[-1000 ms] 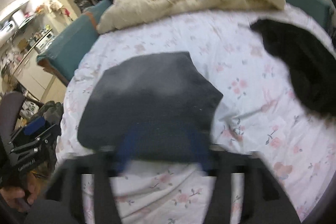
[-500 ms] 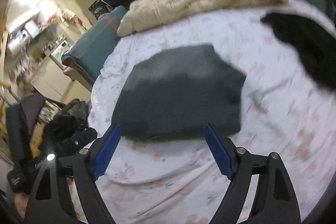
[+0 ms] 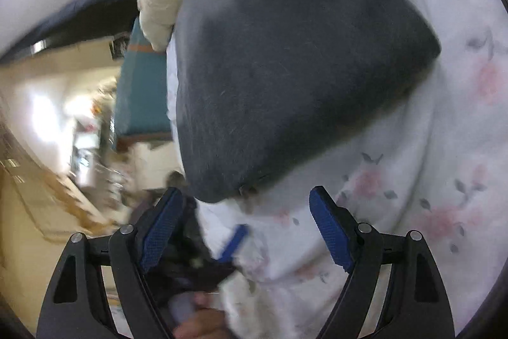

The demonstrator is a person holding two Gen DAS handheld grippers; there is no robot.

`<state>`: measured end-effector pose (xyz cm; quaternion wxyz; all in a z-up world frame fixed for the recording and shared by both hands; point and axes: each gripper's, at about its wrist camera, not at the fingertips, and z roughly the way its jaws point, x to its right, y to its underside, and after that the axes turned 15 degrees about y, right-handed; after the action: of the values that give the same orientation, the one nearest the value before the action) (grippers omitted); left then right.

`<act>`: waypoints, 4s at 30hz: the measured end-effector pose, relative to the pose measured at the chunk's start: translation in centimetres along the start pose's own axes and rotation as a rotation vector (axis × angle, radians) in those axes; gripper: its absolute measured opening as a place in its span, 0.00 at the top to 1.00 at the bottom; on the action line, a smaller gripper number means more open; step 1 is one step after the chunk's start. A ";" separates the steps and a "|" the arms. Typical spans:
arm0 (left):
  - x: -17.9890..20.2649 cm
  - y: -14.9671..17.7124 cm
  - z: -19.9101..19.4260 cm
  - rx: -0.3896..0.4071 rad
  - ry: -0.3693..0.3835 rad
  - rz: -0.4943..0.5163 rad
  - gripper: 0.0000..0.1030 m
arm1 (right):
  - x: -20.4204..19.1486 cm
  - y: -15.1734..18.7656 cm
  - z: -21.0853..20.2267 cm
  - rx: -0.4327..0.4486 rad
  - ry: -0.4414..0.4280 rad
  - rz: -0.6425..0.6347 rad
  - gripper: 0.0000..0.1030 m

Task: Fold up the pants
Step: 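Grasp the folded grey pants bundle with both grippers and lift it, then carry the folded pants with both grippers onto the dark chair seat, then open both grippers and pull them back from the chair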

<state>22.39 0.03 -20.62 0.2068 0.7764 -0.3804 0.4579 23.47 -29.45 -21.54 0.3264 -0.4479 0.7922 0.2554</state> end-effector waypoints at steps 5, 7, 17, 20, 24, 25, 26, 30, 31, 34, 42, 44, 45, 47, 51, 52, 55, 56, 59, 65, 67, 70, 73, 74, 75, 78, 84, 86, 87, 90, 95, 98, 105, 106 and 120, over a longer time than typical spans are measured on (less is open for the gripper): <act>0.0 -0.1 1.7 0.049 0.011 0.048 0.06 | 1.2 -1.0 2.3 0.021 -0.051 0.050 0.18; 0.4 -0.6 1.7 0.071 0.015 0.083 0.06 | 1.4 -1.3 2.4 0.054 -0.068 0.063 0.19; 0.6 -3.2 0.8 0.199 0.016 0.102 0.15 | 3.7 -3.6 -1.1 0.260 -0.103 0.250 0.19; 1.1 -3.1 1.2 0.220 0.012 0.119 0.15 | 4.1 -3.5 -1.4 0.304 -0.117 0.280 0.19; 0.0 -4.0 1.8 0.215 0.021 0.093 0.24 | 4.5 -3.8 -1.2 0.321 -0.069 0.273 0.21; -0.3 -4.3 2.0 0.210 0.023 0.081 0.28 | 4.8 -4.1 -1.3 0.325 -0.072 0.287 0.23; -0.1 -4.4 2.1 0.203 0.010 0.084 0.31 | 5.0 -4.3 -1.3 0.329 -0.077 0.299 0.27; 1.2 -4.7 1.6 0.180 -0.008 0.089 0.62 | 3.9 -4.8 -1.8 0.351 0.003 0.225 0.72; 2.0 -4.8 1.0 0.178 0.005 0.097 0.66 | 3.7 -4.7 -2.2 0.358 -0.004 0.217 0.75; 5.1 -4.8 -1.3 0.191 0.069 0.130 0.70 | 0.4 -4.0 -4.9 0.414 -0.045 0.116 0.77; 12.5 -3.9 -11.5 0.182 0.194 0.134 0.72 | -9.7 1.4 -13.3 0.487 -0.191 -0.102 0.78; 13.9 -3.4 -15.8 0.190 0.197 0.161 0.72 | -12.0 3.9 -14.7 0.476 -0.216 -0.153 0.78; 14.2 -3.3 -17.6 0.200 0.199 0.168 0.72 | -13.6 4.7 -14.7 0.456 -0.230 -0.175 0.78; 15.7 -4.0 -22.5 0.201 0.182 0.200 0.72 | -16.1 6.4 -14.9 0.411 -0.259 -0.218 0.78; 17.7 -7.2 -30.6 0.288 0.148 0.267 0.72 | -24.1 9.2 -12.5 0.332 -0.317 -0.336 0.78; 18.2 -8.7 -33.5 0.353 0.141 0.306 0.72 | -26.5 9.8 -11.4 0.319 -0.327 -0.366 0.78; 17.9 -11.7 -39.0 0.457 0.140 0.366 0.72 | -32.8 11.1 -7.1 0.274 -0.361 -0.425 0.78; 17.2 -13.1 -41.1 0.490 0.138 0.385 0.72 | -34.9 11.3 -5.3 0.262 -0.366 -0.449 0.78; 14.0 -15.4 -45.4 0.563 0.109 0.448 0.72 | -39.4 13.3 0.2 0.218 -0.382 -0.526 0.78; 1.1 -16.0 -46.6 0.492 -0.056 0.464 0.72 | -37.5 18.4 12.5 0.051 -0.284 -0.622 0.79; -5.4 -16.3 -43.8 0.346 -0.155 0.372 0.72 | -33.6 19.4 16.5 -0.016 -0.187 -0.616 0.79; -10.6 -15.2 -42.2 0.282 -0.203 0.324 0.72 | -27.4 21.1 20.6 -0.111 -0.058 -0.621 0.79; -12.3 -13.1 -42.2 0.287 -0.190 0.370 0.66 | -24.5 22.1 20.8 -0.138 -0.047 -0.599 0.75; -12.7 -13.0 -42.0 0.280 -0.197 0.354 0.65 | -24.0 22.0 20.9 -0.152 -0.035 -0.585 0.70; -13.0 -12.9 -42.0 0.269 -0.212 0.331 0.59 | -23.6 21.8 21.0 -0.173 -0.005 -0.569 0.59; -13.1 -12.5 -42.4 0.253 -0.336 0.246 0.32 | -22.8 20.8 20.1 -0.216 0.102 -0.565 0.46; -4.3 -8.3 -45.8 0.345 -0.406 0.544 0.32 | -25.9 19.2 13.3 0.025 0.218 -0.710 0.45; -0.9 -9.6 -44.6 0.384 -0.431 0.646 0.31 | -28.3 19.0 12.4 0.102 0.202 -0.748 0.45; 0.0 -11.1 -43.5 0.384 -0.461 0.663 0.31 | -30.2 19.2 12.9 0.115 0.193 -0.774 0.45; -0.4 -16.5 -39.6 0.290 -0.490 0.632 0.32 | -35.3 20.4 16.9 0.025 0.184 -0.878 0.46; -6.5 -25.2 -33.8 0.168 -0.549 0.449 0.48 | -39.6 21.5 26.2 -0.020 0.430 -1.061 0.49; -8.0 -27.5 -33.0 0.204 -0.534 0.410 0.47 | -37.8 18.9 31.1 -0.076 0.595 -1.025 0.45; -4.0 -24.8 -35.2 0.196 -0.559 0.447 0.41 | -38.2 17.7 26.0 0.000 0.479 -1.017 0.31; -2.6 -23.9 -36.1 0.215 -0.538 0.470 0.39 | -38.2 17.9 23.8 0.037 0.448 -1.047 0.31; 13.0 0.8 -33.1 0.437 -0.336 0.780 0.00 | -27.9 21.4 -7.4 0.517 0.401 -1.035 0.00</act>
<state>7.26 16.49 7.01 -0.2128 0.6643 -0.5666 0.4386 13.30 -9.43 6.56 0.3505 -0.7204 0.5541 -0.2259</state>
